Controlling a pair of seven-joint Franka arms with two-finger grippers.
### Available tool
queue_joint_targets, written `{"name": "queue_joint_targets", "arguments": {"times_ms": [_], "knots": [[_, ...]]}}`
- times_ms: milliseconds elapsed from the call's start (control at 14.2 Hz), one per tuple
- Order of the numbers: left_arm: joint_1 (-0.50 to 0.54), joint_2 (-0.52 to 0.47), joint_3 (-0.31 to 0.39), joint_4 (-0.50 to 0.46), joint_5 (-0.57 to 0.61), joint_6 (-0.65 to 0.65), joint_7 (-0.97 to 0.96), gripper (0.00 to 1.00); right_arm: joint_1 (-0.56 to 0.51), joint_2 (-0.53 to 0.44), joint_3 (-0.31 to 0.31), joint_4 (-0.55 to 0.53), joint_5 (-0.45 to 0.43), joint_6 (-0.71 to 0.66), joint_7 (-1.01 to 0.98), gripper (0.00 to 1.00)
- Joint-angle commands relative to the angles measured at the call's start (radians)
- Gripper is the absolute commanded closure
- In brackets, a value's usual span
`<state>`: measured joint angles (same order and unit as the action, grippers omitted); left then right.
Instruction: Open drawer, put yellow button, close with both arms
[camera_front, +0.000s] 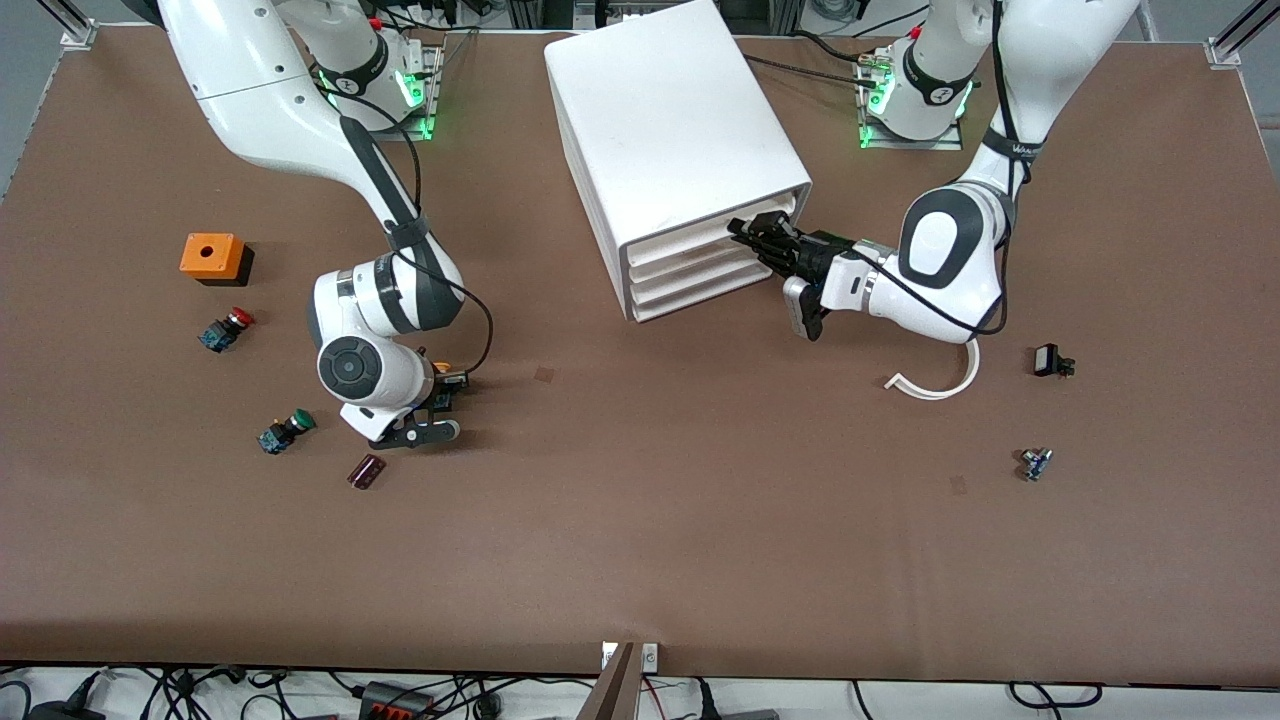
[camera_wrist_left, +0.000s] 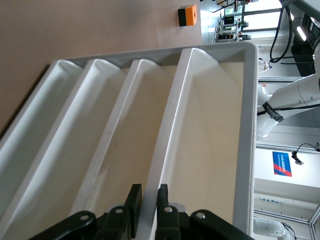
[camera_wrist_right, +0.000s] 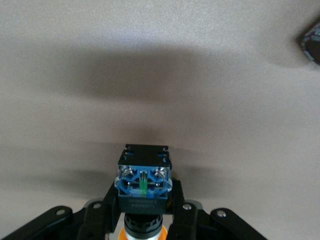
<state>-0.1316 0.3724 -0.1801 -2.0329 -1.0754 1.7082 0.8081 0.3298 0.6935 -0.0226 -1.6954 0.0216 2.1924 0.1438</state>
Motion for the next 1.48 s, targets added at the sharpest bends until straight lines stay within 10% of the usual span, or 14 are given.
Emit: {"name": "queue_joint_targets", "arguments": {"times_ms": [0,563,704,1408], "knots": [[0.029,0.083,0.002,0.127,0.053,0.008,-0.020,0.94,0.006,-0.006,-0.005,0.049,-0.006,-0.006,-0.016,1.00],[0.096,0.212,0.002,0.349,0.158,0.001,-0.035,0.83,0.047,-0.060,-0.002,0.384,0.008,-0.276,-0.010,1.00],[0.104,0.214,0.002,0.349,0.157,0.001,-0.040,0.00,0.080,-0.058,-0.002,0.477,0.006,-0.316,-0.013,1.00],[0.173,0.132,0.005,0.572,0.391,-0.263,-0.498,0.00,0.343,-0.055,0.015,0.668,0.005,-0.399,0.207,1.00]]}}
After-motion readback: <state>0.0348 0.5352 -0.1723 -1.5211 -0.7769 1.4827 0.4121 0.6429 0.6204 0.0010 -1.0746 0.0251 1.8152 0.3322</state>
